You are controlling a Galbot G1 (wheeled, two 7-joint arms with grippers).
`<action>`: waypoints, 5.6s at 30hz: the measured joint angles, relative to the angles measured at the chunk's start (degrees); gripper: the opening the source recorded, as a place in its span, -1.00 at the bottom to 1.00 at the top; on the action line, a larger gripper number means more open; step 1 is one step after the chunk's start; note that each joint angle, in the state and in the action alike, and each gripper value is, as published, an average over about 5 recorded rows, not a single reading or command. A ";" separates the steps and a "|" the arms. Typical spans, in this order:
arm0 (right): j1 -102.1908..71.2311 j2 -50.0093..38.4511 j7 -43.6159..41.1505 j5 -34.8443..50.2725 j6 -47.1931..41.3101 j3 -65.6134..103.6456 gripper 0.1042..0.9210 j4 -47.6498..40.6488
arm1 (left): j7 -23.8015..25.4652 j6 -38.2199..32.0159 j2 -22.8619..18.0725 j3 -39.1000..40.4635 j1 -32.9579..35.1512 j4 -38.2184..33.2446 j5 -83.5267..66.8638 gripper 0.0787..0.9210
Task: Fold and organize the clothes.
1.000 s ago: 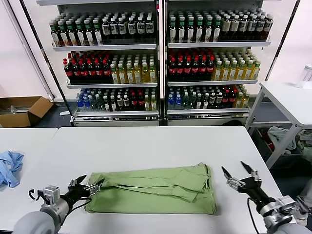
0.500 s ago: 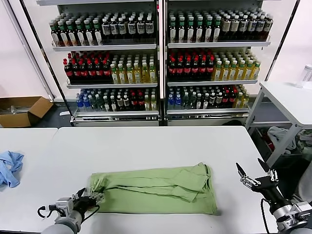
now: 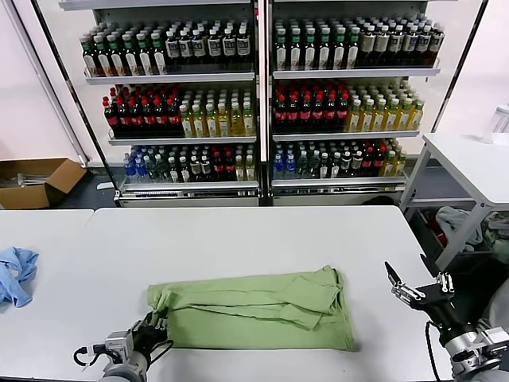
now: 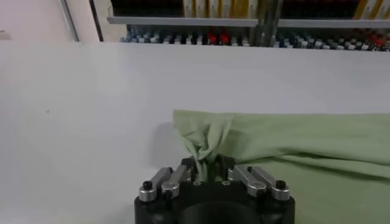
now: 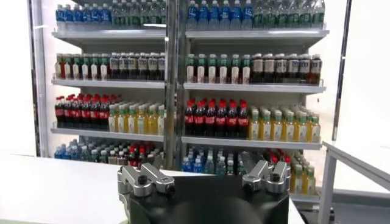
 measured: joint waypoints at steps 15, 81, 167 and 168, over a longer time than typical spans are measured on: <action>0.92 -0.37 -0.03 0.79 -0.34 -0.82 0.76 0.33 | 7.75 -2.45 2.46 -8.35 2.54 -0.70 4.90 -0.96; 1.25 2.71 -0.77 -3.39 -1.43 -4.99 0.76 0.56 | 27.47 -4.18 2.81 17.41 -17.13 1.47 13.07 -0.32; 2.99 1.93 -0.79 -3.09 -0.19 -6.61 0.76 1.69 | 30.37 -6.08 8.74 -10.29 -6.55 8.77 -2.89 -0.92; 3.09 1.84 -0.79 -3.06 -0.15 -6.76 0.76 1.64 | 30.53 -6.34 8.94 -11.57 -6.39 9.10 -2.96 -0.92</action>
